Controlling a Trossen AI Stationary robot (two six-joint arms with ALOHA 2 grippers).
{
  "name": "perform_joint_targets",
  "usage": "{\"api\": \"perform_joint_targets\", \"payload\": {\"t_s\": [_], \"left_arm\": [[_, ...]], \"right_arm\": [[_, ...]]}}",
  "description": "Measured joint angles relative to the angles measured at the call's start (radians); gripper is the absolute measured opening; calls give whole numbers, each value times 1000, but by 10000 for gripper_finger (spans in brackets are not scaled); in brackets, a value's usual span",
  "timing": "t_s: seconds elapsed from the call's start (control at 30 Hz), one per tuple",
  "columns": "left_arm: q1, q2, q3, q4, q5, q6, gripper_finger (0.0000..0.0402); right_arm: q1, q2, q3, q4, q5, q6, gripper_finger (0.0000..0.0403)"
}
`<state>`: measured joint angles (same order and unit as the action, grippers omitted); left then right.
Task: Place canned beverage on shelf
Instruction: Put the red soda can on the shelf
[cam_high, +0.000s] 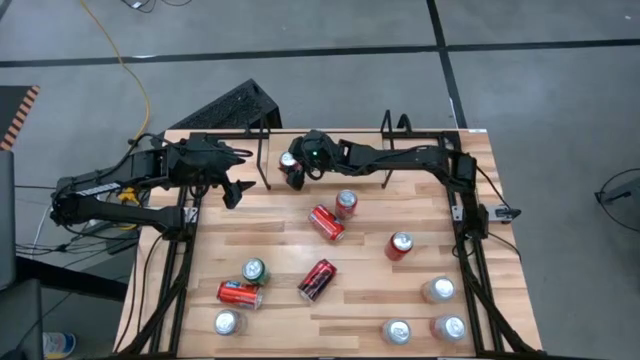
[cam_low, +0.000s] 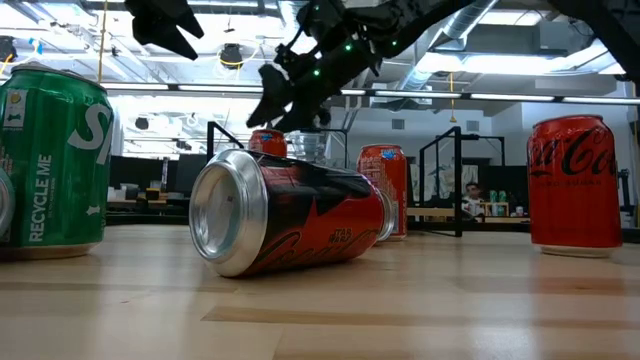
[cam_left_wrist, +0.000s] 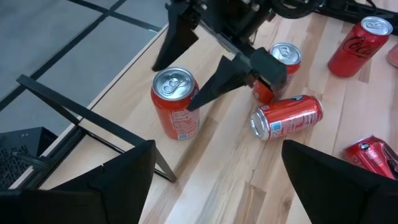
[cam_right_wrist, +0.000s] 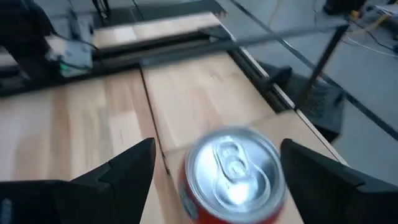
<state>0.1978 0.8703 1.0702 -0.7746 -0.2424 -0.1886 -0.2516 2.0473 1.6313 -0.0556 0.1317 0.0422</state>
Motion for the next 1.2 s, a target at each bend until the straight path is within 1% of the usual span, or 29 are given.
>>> {"api": "perform_joint_targets", "payload": {"t_s": [0.33,0.53,0.63,0.77,0.83,0.97,1.1,1.2], "left_arm": [[0,0,0,1,0,0,334],[0,0,0,2,0,0,334],[0,0,0,2,0,-8,334],[0,0,0,2,0,-12,334],[0,0,0,2,0,-24,334],[0,0,0,2,-2,-34,334],[0,0,0,2,-5,-44,334],[0,0,0,2,-5,-45,334]], "right_arm": [[-10,2,-3,-24,3,46,330],[-13,3,-2,-94,47,136,300],[-10,2,-1,-101,50,145,284],[-3,2,-1,-105,56,150,277],[4,2,-1,-111,90,200,276],[24,2,-1,-119,205,304,276],[43,2,-2,-126,327,466,275],[52,3,-3,-120,370,548,275]]}}
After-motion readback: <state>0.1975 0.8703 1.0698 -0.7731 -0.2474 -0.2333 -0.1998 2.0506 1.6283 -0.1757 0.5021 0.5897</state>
